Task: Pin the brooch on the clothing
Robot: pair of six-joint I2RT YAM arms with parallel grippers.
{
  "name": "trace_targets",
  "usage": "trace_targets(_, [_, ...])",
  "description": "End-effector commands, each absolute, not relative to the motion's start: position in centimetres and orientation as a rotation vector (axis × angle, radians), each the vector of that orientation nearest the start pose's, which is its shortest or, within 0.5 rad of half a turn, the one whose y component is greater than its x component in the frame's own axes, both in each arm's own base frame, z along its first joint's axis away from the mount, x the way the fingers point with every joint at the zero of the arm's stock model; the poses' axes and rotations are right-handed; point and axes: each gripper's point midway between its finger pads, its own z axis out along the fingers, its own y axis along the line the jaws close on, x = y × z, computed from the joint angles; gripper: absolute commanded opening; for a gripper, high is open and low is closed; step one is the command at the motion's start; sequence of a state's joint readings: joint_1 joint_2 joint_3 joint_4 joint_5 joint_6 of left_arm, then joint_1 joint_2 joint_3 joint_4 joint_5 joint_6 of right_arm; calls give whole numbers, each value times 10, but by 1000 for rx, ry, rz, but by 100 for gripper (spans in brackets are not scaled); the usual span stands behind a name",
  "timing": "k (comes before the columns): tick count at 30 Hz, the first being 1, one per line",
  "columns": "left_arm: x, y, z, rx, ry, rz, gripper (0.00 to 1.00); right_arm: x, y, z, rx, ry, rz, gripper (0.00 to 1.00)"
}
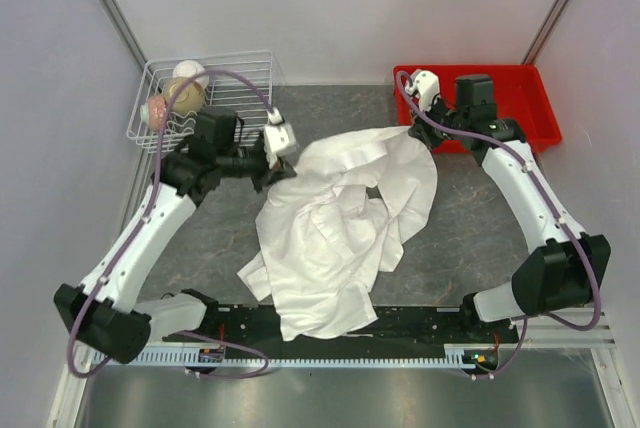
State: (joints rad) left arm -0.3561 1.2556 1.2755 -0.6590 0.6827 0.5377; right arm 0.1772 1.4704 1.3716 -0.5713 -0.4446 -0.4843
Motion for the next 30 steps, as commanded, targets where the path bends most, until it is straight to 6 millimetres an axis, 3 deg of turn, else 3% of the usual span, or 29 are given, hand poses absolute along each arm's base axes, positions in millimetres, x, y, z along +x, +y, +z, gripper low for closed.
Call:
trace_targets(1, [150, -231, 220, 1754, 1534, -822, 7, 379, 119, 265, -922, 1892, 265, 0])
trace_targets(3, [118, -222, 198, 1886, 1534, -791, 35, 362, 120, 266, -969, 1860, 280, 0])
trace_targets(5, [112, -213, 199, 1872, 1541, -729, 60, 349, 121, 263, -1031, 1836, 286, 0])
trace_targets(8, [123, -199, 196, 1824, 1592, -646, 69, 328, 123, 263, -1103, 1781, 290, 0])
trace_targets(12, [135, -199, 192, 1776, 1621, -693, 70, 304, 126, 265, -1161, 1707, 302, 0])
trace_targets(15, [148, -213, 186, 1787, 1551, -731, 68, 292, 127, 263, -1167, 1695, 323, 0])
trace_targets(19, [175, -237, 177, 1838, 1317, -672, 61, 286, 127, 260, -1154, 1705, 334, 0])
trace_targets(21, [186, -248, 170, 1899, 1231, -667, 46, 285, 127, 262, -1142, 1703, 335, 0])
trace_targets(23, [190, -257, 168, 1975, 1100, -665, 37, 285, 126, 261, -1121, 1720, 338, 0])
trace_targets(30, [214, -292, 157, 2052, 930, -707, 38, 286, 122, 258, -1070, 1764, 331, 0])
